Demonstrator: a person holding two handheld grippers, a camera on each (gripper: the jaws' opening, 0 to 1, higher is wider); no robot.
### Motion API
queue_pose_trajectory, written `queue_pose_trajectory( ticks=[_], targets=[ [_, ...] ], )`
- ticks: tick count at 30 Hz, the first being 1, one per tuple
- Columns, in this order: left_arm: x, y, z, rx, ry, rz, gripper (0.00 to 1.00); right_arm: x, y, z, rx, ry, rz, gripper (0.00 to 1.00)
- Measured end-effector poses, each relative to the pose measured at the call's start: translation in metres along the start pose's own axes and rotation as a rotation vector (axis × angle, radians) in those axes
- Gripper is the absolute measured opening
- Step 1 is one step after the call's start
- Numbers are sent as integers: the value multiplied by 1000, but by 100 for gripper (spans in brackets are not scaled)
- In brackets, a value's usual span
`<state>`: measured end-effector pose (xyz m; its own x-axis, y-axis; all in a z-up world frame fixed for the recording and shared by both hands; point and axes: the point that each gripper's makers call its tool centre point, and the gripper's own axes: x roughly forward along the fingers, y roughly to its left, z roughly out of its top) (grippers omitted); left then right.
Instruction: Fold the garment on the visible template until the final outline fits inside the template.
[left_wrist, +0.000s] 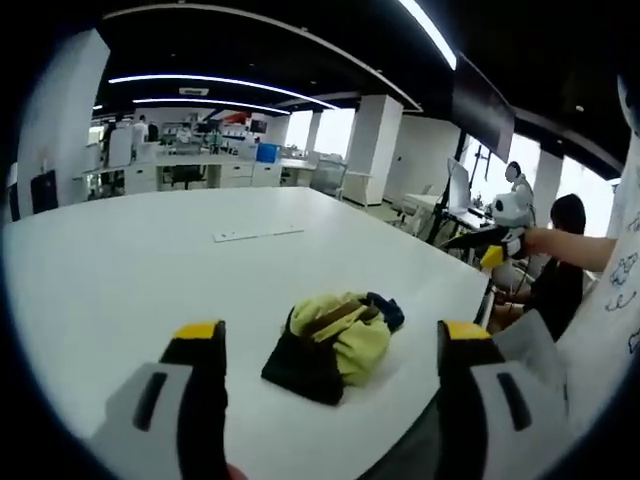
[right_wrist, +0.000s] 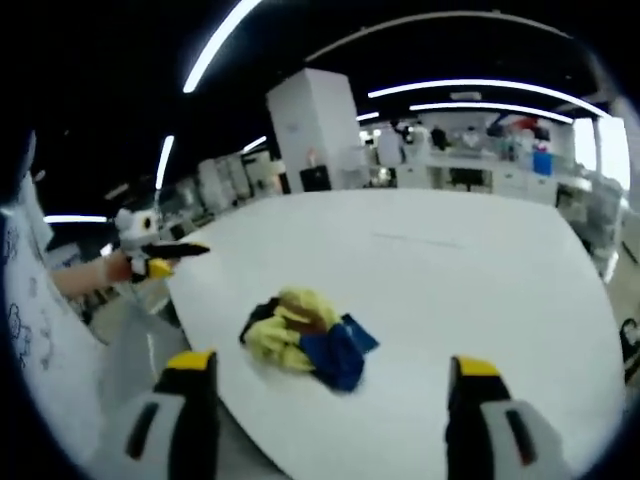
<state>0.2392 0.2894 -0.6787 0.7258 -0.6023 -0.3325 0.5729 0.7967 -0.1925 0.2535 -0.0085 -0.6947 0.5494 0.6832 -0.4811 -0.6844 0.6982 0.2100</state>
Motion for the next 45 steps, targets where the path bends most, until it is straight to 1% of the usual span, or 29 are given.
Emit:
queue_pose_trajectory(
  ticks=[2, 3, 4, 6, 7, 8, 11, 12, 14, 18, 20, 21, 23, 24, 25, 27, 28, 30, 32, 36, 38, 42, 43, 45],
  targets=[
    [2, 5, -2, 22, -7, -22, 84, 0, 1, -5, 6, -9, -22, 96],
    [3, 8, -3, 21, -8, -20, 82, 1, 1, -8, 14, -16, -30, 95],
    [3, 13, -5, 19, -15, -21, 81, 3, 2, -13, 25, -12, -35, 94],
    [4, 15, -4, -3, -45, -34, 79, 5, 5, -17, 30, -3, -38, 95],
    [4, 17, -5, -8, -46, -38, 77, 5, 7, -18, 34, -5, -46, 96],
    [4, 18, -6, -9, -47, -42, 77, 5, 9, -18, 37, -8, -50, 96],
    [7, 27, -11, 2, -29, -49, 79, 3, 9, -17, 47, -11, -79, 95],
    [7, 28, -12, 15, -26, -62, 79, 2, 10, -17, 49, -9, -83, 95],
    [9, 31, -13, 16, -22, -72, 78, 0, 9, -18, 43, 1, -102, 94],
    [16, 30, -19, 16, -13, -107, 75, -1, 9, -19, 39, 14, -110, 89],
    [20, 26, -25, 26, 3, -118, 74, 1, 11, -21, 34, 27, -108, 87],
    [22, 23, -29, 48, 19, -124, 72, 3, 10, -23, 27, 38, -113, 86],
    [24, 21, -32, 51, 29, -131, 71, 5, 9, -23, 16, 46, -118, 85],
    [27, 13, -31, 46, 27, -153, 68, 8, 9, -24, 11, 52, -117, 83],
    [28, 12, -31, 45, 24, -161, 66, 10, 4, -24, 13, 52, -114, 82],
    [32, 11, -34, 48, 27, -167, 59, 14, 4, -23, 16, 50, -105, 78],
    [34, 11, -38, 47, 33, -170, 57, 18, 4, -25, 14, 59, -100, 77],
    [39, 13, -42, 42, 40, -166, 56, 25, 9, -30, 26, 86, -71, 73],
    [46, 14, -49, 31, 52, -150, 55, 32, 11, -32, 30, 95, -56, 73],
    [59, 17, -59, 24, 66, -146, 46, 43, 10, -37, 15, 129, -42, 72],
    [63, 19, -61, 24, 65, -144, 43, 50, 8, -39, 8, 144, -31, 70],
    [77, 25, -71, 25, 77, -128, 31, 62, 8, -43, -8, 179, -3, 65],
    [79, 27, -73, 22, 82, -122, 30, 64, 13, -43, -12, 188, 2, 64],
    [87, 28, -77, 22, 84, -120, 29, 71, 16, -43, -31, 202, 19, 63]
  ],
)
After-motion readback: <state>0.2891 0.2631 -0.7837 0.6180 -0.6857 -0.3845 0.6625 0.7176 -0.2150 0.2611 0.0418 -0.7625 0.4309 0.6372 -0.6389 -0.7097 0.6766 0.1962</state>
